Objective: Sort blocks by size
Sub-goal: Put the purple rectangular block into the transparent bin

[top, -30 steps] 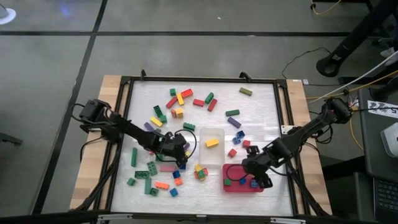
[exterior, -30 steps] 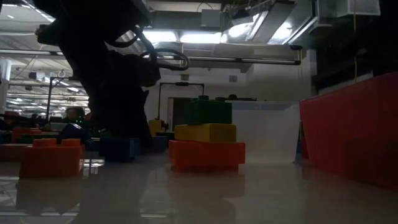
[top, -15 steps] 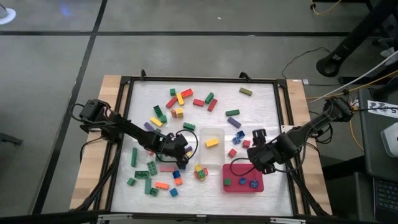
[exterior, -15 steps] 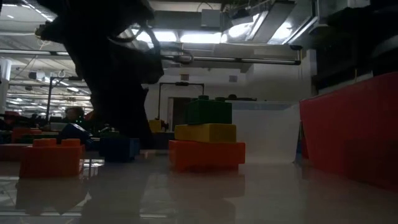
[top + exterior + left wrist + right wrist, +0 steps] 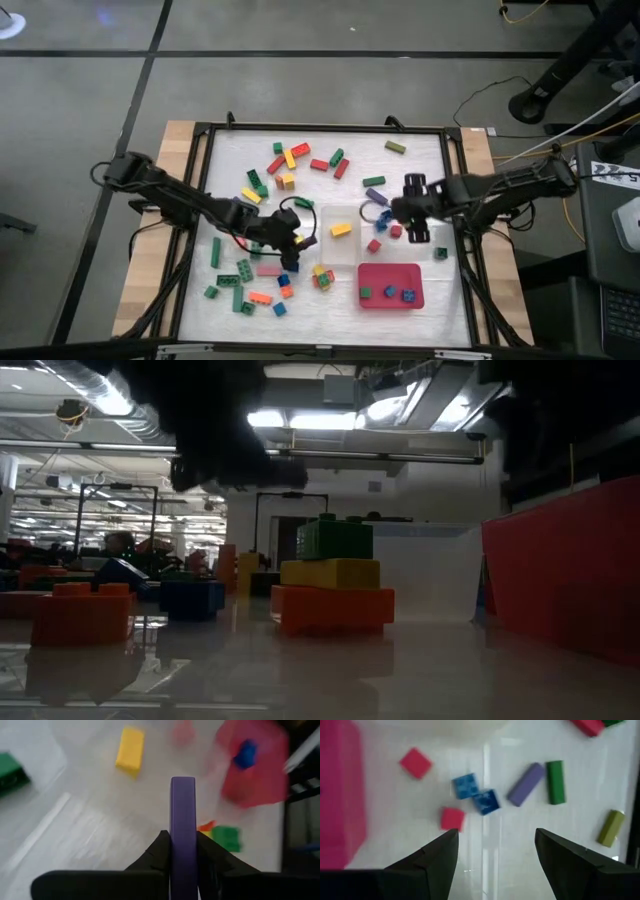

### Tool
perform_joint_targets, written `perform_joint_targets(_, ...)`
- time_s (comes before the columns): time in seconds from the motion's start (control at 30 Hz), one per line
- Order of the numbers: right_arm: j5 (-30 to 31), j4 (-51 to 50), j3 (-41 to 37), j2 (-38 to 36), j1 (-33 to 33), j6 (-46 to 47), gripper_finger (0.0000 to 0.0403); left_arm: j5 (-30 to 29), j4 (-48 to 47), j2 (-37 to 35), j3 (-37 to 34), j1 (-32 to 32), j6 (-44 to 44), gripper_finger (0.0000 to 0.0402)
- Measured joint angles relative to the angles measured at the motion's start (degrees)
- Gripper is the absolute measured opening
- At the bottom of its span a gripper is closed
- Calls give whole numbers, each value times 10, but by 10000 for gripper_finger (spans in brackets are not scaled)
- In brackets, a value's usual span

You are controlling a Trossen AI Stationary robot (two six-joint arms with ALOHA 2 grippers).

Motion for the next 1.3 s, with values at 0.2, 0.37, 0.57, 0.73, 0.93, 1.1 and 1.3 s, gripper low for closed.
perform_joint_targets(0.2,-28,82,-9,0,-101,-34,262,-38,132,8,1,5,84,57)
perform_joint_targets(0.37,-29,153,-42,0,-160,-34,262,-42,232,56,1,21,146,65)
perform_joint_targets(0.57,-54,221,-97,13,-214,-4,262,-44,275,101,1,48,187,68)
perform_joint_targets(0.73,-79,294,-148,35,-245,4,262,-43,293,124,0,60,233,69)
perform_joint_targets(0.93,-79,372,-182,63,-274,15,262,-43,297,136,0,70,258,70)
perform_joint_targets(1.1,-80,383,-185,96,-292,27,262,-32,292,145,0,79,259,70)
perform_joint_targets(1.3,-83,385,-185,134,-291,31,262,-23,295,158,0,89,254,70)
